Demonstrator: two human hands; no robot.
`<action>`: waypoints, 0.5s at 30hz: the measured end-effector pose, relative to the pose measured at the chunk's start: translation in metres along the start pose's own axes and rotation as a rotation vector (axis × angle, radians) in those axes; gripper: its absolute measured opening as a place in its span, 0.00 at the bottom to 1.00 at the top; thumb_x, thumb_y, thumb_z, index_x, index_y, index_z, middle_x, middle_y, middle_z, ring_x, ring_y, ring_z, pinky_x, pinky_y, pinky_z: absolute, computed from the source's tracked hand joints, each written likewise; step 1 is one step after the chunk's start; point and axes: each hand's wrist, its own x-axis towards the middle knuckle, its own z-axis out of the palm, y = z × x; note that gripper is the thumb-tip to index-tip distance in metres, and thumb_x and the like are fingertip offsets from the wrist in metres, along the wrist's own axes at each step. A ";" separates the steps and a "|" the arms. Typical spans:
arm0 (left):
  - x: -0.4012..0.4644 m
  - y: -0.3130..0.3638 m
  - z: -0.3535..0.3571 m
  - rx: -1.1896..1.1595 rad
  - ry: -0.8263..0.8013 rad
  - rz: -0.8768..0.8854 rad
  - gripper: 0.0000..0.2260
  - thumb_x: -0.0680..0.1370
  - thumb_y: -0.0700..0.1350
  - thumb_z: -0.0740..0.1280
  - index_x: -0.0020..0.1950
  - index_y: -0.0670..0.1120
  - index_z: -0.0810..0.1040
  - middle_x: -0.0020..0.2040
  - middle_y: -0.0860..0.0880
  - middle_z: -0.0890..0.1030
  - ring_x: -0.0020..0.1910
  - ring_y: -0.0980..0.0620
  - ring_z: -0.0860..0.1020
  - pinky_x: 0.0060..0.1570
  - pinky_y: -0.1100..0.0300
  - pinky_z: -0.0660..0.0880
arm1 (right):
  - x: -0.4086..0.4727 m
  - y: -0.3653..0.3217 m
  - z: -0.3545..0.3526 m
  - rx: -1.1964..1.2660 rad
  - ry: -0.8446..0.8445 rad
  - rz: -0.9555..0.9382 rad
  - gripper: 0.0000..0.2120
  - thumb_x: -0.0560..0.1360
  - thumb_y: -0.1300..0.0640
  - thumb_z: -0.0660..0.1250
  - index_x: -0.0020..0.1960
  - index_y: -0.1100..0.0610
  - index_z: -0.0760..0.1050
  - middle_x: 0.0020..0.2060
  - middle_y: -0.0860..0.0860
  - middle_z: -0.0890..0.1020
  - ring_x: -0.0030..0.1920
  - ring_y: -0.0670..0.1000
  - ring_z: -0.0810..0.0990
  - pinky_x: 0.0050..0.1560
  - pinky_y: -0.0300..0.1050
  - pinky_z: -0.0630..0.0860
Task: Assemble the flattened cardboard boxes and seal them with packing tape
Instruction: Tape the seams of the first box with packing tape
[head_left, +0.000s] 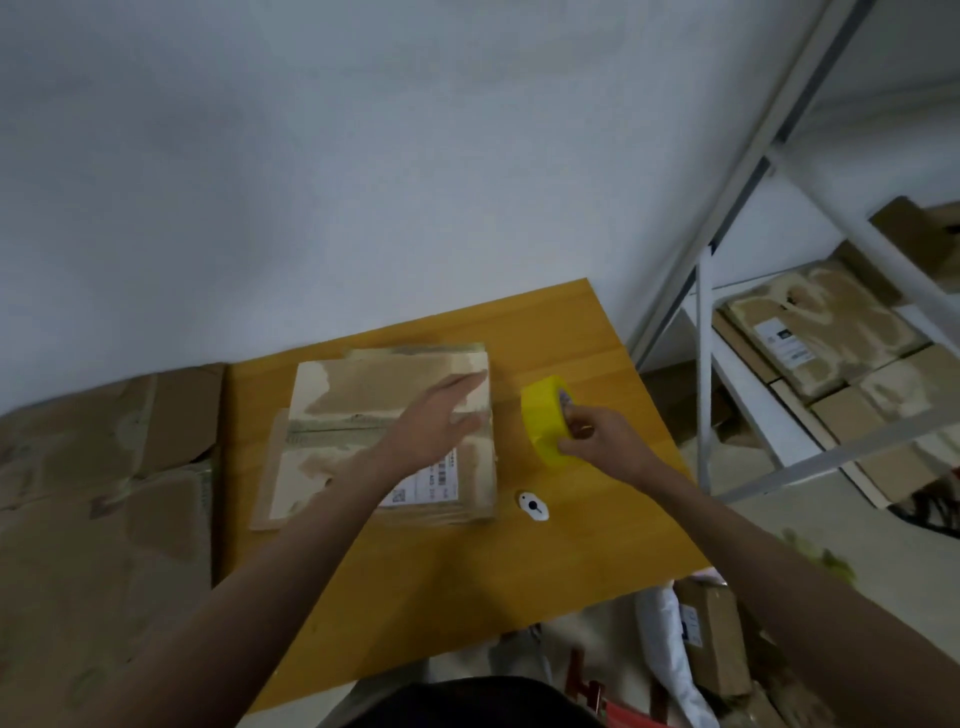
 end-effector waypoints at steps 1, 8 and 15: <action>0.007 0.009 -0.004 -0.021 0.016 0.031 0.24 0.83 0.51 0.63 0.79 0.50 0.64 0.76 0.50 0.68 0.74 0.51 0.67 0.72 0.57 0.62 | 0.000 -0.008 -0.003 0.031 0.012 -0.033 0.12 0.76 0.56 0.71 0.39 0.61 0.72 0.35 0.57 0.73 0.34 0.52 0.69 0.38 0.47 0.63; 0.026 0.040 -0.026 0.014 0.150 0.141 0.18 0.84 0.46 0.62 0.73 0.44 0.73 0.70 0.45 0.73 0.68 0.46 0.72 0.67 0.49 0.69 | 0.007 -0.054 -0.010 0.153 0.083 -0.171 0.18 0.72 0.46 0.69 0.44 0.63 0.75 0.39 0.61 0.78 0.42 0.66 0.77 0.39 0.54 0.72; 0.018 0.038 -0.040 -0.018 0.329 0.211 0.09 0.80 0.40 0.68 0.59 0.43 0.83 0.53 0.49 0.78 0.47 0.51 0.79 0.52 0.49 0.77 | 0.017 -0.073 -0.008 0.167 0.068 -0.178 0.20 0.71 0.48 0.69 0.42 0.65 0.70 0.39 0.66 0.73 0.39 0.65 0.74 0.41 0.49 0.67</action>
